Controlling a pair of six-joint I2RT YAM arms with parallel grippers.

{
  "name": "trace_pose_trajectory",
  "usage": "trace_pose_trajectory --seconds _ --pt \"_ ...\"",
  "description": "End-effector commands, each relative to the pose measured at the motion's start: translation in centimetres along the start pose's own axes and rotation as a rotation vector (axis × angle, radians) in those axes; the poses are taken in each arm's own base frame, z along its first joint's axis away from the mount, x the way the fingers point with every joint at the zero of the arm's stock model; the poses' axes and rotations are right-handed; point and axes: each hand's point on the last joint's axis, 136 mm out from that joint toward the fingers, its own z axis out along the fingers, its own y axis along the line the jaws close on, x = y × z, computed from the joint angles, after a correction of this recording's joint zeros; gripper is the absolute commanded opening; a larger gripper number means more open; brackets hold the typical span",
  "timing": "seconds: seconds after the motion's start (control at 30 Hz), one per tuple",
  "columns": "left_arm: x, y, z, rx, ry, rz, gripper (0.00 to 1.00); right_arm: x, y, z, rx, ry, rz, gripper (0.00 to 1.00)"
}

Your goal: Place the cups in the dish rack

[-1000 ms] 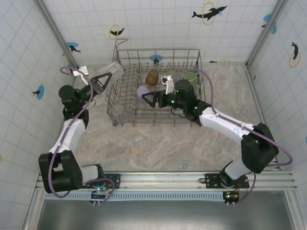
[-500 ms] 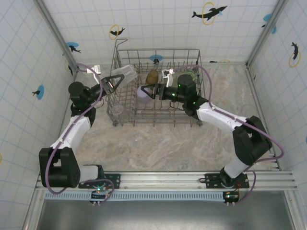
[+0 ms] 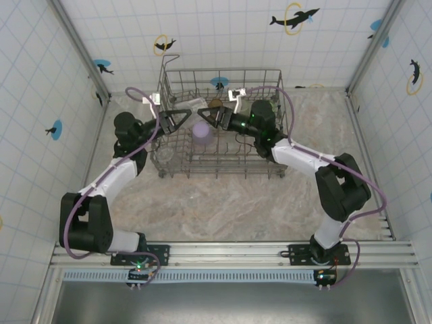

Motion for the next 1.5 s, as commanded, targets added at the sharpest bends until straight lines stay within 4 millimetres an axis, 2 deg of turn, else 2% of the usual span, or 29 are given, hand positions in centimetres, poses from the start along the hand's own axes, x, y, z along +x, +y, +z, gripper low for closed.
trace_pose_trajectory --seconds 0.0,0.33,0.57,0.87,1.07,1.27,1.33,1.4,1.47 --pt "-1.4 -2.6 0.6 0.069 -0.023 0.073 0.0 -2.5 1.9 0.2 -0.088 -0.073 -0.005 0.99" --pt "-1.6 -2.9 1.0 0.087 -0.025 0.028 0.0 -2.8 1.1 0.5 -0.129 -0.09 0.06 1.0" --pt "-0.9 -2.5 1.8 0.099 0.002 -0.009 0.0 -2.9 1.9 0.4 -0.185 -0.103 0.069 0.99" --pt "-1.0 -3.5 1.8 0.196 -0.01 -0.056 0.0 -2.5 2.7 0.3 -0.221 -0.09 0.087 0.78" --pt "-0.7 -2.9 1.9 0.199 -0.005 -0.08 0.0 -2.4 3.1 0.2 -0.226 -0.092 0.074 0.6" --pt "-0.5 -2.3 1.9 0.156 -0.002 -0.069 0.15 -2.4 3.0 0.1 -0.221 -0.099 0.074 0.52" --pt "-0.4 -2.0 1.9 0.142 0.002 -0.07 0.26 -2.3 2.9 0.0 -0.216 -0.105 0.074 0.51" --pt "-0.4 -1.8 2.0 0.128 0.007 -0.066 0.3 -2.5 2.8 -0.2 -0.205 -0.119 0.068 0.51" --pt "-0.4 -1.5 2.1 0.104 0.008 -0.058 0.4 -2.6 2.7 -0.4 -0.187 -0.127 0.058 0.51"
